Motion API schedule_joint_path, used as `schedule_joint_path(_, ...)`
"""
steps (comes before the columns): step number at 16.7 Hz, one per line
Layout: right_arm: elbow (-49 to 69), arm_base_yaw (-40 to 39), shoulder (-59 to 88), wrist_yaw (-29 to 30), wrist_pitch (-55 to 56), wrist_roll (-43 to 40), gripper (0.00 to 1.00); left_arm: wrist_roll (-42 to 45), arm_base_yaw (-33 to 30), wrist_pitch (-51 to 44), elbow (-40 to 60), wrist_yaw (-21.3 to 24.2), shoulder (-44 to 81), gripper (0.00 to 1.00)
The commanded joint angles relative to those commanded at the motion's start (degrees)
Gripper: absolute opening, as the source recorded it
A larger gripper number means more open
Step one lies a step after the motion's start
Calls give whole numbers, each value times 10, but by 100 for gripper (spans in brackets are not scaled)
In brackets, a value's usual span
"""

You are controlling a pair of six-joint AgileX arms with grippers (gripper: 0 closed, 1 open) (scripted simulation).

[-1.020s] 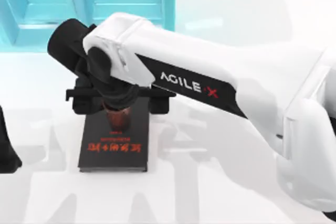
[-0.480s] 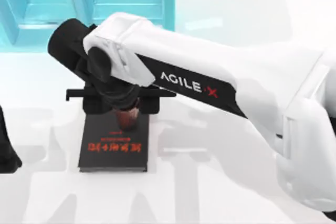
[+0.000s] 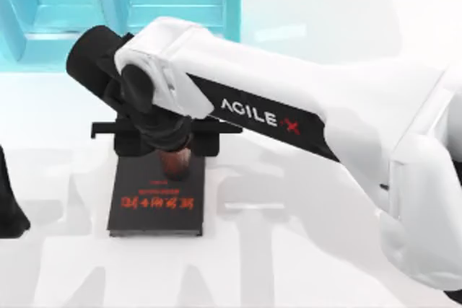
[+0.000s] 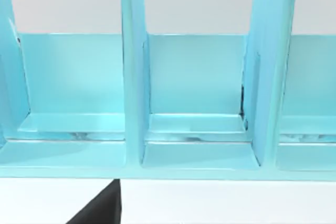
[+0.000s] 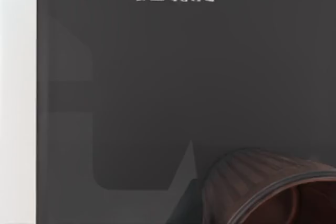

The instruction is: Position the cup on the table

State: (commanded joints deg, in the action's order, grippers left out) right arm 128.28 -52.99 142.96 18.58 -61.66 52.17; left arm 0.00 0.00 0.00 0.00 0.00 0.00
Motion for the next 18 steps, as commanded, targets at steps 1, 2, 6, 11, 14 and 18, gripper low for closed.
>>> schedule_joint_path(1,0,-2,-1,0,0,1,0,0,0,0,0,0,0,100)
schedule_joint_path(2,2,-2,-1,0,-1,1,0,0,0,0,0,0,0,100)
schedule_joint_path(6,52,-3,8,0,-44,1,0,0,0,0,0,0,0,100)
schedule_joint_path(11,138,-2,19,0,-119,1,0,0,0,0,0,0,0,100)
schedule_joint_path(14,153,-1,20,0,-132,0,0,0,0,0,0,0,0,100)
schedule_joint_path(18,145,-1,13,-1,-127,-2,0,0,0,0,0,0,0,100)
